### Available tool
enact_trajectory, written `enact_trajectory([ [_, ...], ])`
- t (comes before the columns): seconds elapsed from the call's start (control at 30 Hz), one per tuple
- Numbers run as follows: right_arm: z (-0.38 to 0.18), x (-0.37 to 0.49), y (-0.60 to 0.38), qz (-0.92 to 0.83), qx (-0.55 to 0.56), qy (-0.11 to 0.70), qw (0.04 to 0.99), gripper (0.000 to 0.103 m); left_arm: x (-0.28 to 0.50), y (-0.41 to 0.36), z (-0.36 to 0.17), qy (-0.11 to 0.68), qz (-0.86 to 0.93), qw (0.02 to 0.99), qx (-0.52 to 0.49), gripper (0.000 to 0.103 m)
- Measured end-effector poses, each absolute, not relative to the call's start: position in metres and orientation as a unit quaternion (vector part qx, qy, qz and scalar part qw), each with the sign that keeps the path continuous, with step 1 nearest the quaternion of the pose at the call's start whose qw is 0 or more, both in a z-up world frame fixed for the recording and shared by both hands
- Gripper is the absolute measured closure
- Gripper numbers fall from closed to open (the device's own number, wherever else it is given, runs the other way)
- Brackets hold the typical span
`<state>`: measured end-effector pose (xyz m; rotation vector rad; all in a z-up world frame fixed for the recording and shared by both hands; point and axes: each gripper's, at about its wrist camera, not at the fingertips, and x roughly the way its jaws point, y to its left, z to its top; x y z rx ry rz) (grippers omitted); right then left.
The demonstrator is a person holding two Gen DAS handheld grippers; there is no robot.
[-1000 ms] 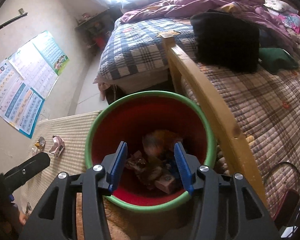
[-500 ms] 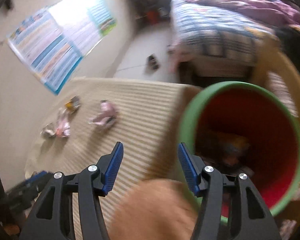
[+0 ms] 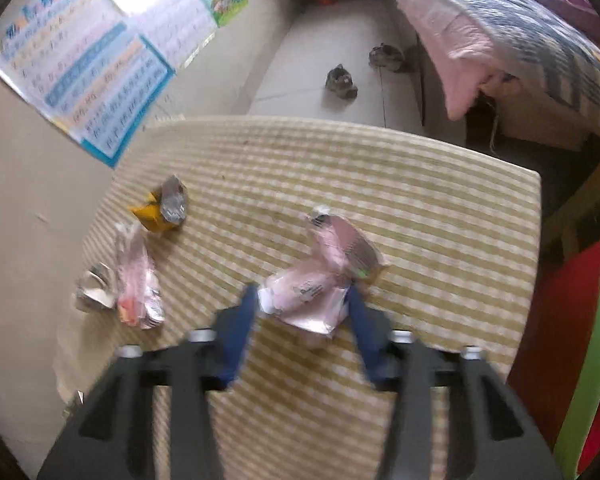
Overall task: Collect trash
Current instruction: 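Grasp the pink wrapper with the right gripper while the left returns over the table, then grasp the white patterned paper wrapper with the left gripper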
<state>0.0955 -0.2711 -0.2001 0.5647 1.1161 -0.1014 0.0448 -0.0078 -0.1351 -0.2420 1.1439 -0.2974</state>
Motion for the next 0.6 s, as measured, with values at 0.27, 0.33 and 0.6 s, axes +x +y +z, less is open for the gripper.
enact_trajectory([
  [0.27,-0.17,0.036,-0.257,-0.002,0.206,0.486,0.849,0.067,0.07,0.016,-0.145,0.533,-0.105,0.832,-0.112,0.025],
  [0.33,-0.165,0.002,-0.244,0.012,0.173,0.482,0.859,0.066,0.085,0.02,-0.143,0.523,-0.092,0.841,-0.101,0.025],
  [0.6,-0.175,-0.024,-0.231,0.034,0.195,0.478,0.856,0.066,0.159,0.024,-0.144,0.498,-0.064,0.862,-0.075,0.014],
])
